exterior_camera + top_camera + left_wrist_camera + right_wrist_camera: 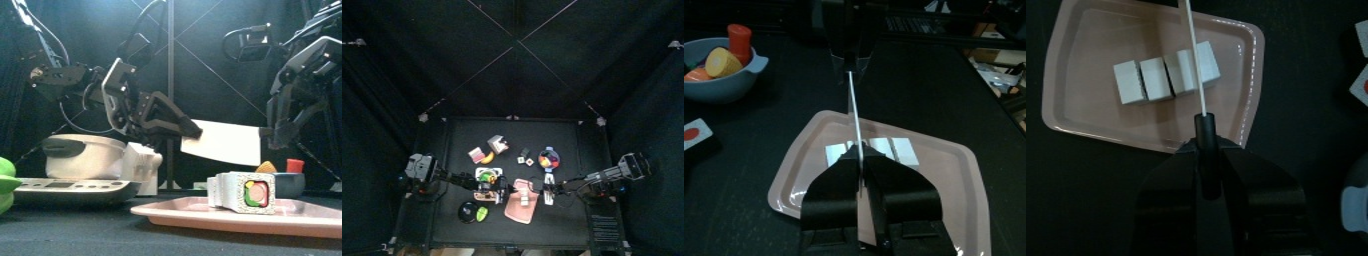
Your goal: Grab cleaver with other hand
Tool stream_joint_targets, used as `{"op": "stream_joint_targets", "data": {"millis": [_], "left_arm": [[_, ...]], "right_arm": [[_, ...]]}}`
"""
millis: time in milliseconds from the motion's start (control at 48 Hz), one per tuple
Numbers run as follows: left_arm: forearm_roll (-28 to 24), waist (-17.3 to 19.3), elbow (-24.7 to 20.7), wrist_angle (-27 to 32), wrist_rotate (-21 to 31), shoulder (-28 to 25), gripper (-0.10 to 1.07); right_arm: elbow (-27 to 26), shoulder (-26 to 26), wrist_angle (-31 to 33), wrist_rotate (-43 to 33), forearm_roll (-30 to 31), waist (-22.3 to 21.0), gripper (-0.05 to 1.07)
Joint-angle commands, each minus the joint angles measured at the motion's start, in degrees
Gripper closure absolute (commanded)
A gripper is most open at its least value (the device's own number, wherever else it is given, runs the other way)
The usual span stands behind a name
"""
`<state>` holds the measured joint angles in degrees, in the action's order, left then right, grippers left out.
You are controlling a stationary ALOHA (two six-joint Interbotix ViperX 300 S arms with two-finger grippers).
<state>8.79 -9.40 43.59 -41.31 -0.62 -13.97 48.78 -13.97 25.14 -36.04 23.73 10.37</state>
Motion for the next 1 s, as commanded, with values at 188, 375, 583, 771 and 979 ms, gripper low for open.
{"op": "stream_joint_targets", "data": {"millis": [188,375,583,771,979], "left_arm": [[0.7,-0.97,-0.62,0.0,0.18,-0.53,0.59],[0.88,-1.41,-0.62,0.35,0.26,-0.35,0.59],[0.88,-1.76,-0.7,0.35,0.26,0.18,0.59],[0.88,-2.2,-0.62,0.35,0.26,0.18,0.59],[0.97,-2.64,-0.53,0.97,0.26,0.26,0.59]], "right_arm": [[-0.7,0.62,-1.23,-0.18,1.23,-2.46,0.77],[-0.7,1.05,-2.11,-0.26,1.14,-2.29,0.77],[-0.7,0.7,-2.02,-0.35,0.88,-2.02,0.77],[-0.7,0.97,-2.02,-0.35,0.79,-1.67,0.77],[-0.79,0.97,-2.02,-0.35,0.88,-1.58,0.77]]}}
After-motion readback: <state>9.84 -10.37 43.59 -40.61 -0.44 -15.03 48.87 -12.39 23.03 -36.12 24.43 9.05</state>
